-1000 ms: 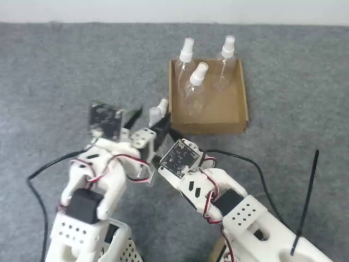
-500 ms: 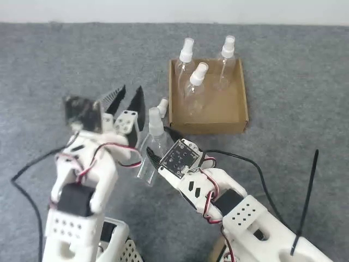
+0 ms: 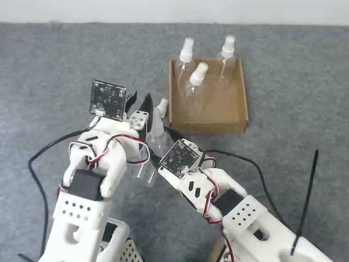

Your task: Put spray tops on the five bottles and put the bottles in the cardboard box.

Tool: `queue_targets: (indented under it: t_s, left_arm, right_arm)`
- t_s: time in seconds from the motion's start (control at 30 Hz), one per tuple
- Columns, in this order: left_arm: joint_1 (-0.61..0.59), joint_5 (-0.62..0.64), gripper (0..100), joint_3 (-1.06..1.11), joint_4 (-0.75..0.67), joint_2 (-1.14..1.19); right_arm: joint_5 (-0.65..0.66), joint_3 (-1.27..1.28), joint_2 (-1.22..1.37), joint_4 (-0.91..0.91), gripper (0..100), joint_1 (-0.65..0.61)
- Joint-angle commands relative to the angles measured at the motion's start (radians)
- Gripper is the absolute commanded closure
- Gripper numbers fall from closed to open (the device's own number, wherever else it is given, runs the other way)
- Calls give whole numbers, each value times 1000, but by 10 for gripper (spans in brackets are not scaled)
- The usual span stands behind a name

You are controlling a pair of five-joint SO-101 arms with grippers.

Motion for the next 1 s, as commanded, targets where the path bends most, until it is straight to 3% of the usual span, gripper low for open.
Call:
queue_targets:
  t_s: [0.0,0.27,0.43,0.97]
  left_arm:
    - [3,-9,916,-1,0,0]
    - [-21,60,913,-145,-2,-32]
    - [-3,64,913,-216,34,75]
    - [20,20,914,-28,58,140]
  right_arm:
    - [-14,-9,-38,-16,993,13]
    - [-14,-9,-38,-16,993,13]
    - [-14,-9,-38,-15,993,13]
    - [-14,-9,-38,-15,993,13]
